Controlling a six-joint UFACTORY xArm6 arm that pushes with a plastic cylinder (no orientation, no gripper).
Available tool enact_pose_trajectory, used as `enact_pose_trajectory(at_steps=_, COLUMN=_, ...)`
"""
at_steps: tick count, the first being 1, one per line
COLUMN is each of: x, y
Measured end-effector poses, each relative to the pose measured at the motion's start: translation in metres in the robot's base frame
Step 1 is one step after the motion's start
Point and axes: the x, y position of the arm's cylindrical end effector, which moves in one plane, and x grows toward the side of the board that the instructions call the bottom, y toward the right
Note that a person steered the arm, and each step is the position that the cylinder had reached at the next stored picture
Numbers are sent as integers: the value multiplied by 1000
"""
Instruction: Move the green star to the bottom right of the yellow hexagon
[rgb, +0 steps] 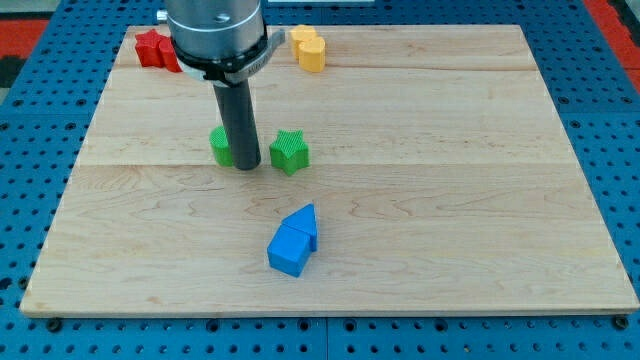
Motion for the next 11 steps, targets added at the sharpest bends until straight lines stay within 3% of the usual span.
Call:
enact_pose_trajectory(at_steps=1, x=20, y=-1)
enact_pose_trajectory(at_steps=2, x=70, y=-1)
enact_pose_trajectory(at_steps=3, x=124, y=19)
enact_pose_trajectory(at_steps=4, x=153, y=53)
enact_pose_trajectory(at_steps=5, x=152, y=90)
enact_pose_trajectory(at_steps=7, x=97, y=100)
enact_pose_trajectory(at_steps=8, x=72, y=47)
enact_pose_trajectory(at_steps=9, x=62, y=34)
enact_pose_trajectory(at_steps=11, x=121, y=106)
